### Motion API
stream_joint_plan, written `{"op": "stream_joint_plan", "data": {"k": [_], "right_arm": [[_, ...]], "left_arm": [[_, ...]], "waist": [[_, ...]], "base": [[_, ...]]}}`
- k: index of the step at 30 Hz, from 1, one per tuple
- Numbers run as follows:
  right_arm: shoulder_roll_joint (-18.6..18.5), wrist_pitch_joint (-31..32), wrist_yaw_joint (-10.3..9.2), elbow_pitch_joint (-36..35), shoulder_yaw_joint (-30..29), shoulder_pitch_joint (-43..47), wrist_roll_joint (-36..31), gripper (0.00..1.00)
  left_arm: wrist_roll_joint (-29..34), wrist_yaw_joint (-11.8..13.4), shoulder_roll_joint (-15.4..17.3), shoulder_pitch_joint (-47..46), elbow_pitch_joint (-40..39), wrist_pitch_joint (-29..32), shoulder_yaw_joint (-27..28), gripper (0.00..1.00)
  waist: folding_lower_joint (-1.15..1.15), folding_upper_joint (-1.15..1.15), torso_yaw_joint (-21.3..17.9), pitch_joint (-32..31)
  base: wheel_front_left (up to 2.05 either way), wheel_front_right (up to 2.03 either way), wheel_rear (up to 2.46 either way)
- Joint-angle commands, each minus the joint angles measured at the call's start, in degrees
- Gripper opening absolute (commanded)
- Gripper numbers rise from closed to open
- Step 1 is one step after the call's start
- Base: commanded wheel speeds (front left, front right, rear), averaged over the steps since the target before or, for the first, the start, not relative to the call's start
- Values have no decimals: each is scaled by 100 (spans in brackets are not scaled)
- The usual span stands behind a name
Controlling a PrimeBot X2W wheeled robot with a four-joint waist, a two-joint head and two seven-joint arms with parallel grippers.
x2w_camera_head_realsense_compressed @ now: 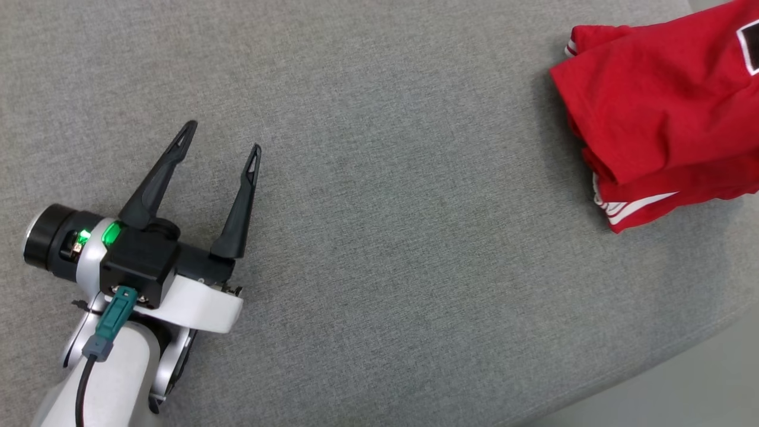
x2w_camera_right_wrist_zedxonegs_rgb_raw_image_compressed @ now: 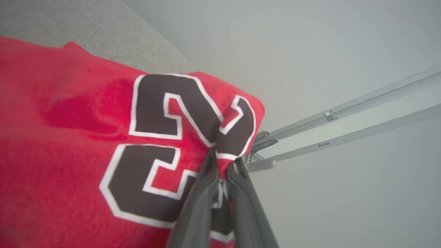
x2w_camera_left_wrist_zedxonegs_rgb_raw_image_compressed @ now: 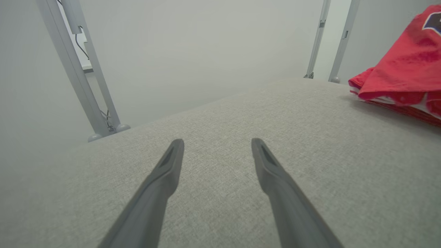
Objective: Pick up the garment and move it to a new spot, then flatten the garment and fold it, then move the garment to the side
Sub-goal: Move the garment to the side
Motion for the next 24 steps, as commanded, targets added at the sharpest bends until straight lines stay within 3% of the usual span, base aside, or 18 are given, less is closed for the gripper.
{"op": "stream_joint_plan", "data": {"k": [1, 2, 3, 4, 8, 13, 17, 20, 24], "right_arm": [[24, -50, -1, 114, 16, -152, -109, 0], [40, -72, -1, 220, 4, -228, -202, 25], [31, -44, -1, 356, 6, -288, -318, 42], [58, -45, -1, 464, 6, -341, -369, 100], [193, 86, -1, 899, -243, -448, -599, 100], [469, 423, -1, 1410, -1017, -149, -546, 100], [647, 177, -1, 1362, -1633, 80, -397, 100], [1111, -101, -1, 980, -2279, 467, -146, 100], [1719, -296, 0, -114, -2698, 1119, 1, 100]], "left_arm": [[23, 4, 33, -132, -19, -19, -3, 100], [23, -9, 27, -162, -10, -38, -14, 100], [13, -17, 15, -196, 3, -52, -24, 100], [2, -20, 6, -224, 17, -74, -26, 100], [-56, 19, -30, -265, 128, -185, -5, 100], [-151, 78, -99, -144, 317, -353, 21, 100], [-203, 120, -140, -63, 431, -450, 35, 100], [-245, 210, -174, 18, 518, -527, 72, 100], [-305, 331, -220, 176, 540, -578, 155, 100]], "waist": [[0, 0, 47, 91], [0, 0, 70, 132], [0, 0, 97, 170], [0, 0, 125, 201], [0, 0, 209, 228], [0, 0, 280, 19], [0, 0, 343, -198], [0, 0, 406, -440], [0, 0, 518, -715]], "base": [[0, 0, 0], [0, 0, 0], [0, 0, 0], [0, 0, 0], [0, 0, 0], [0, 0, 0], [0, 0, 0], [0, 0, 0], [0, 0, 0]]}}
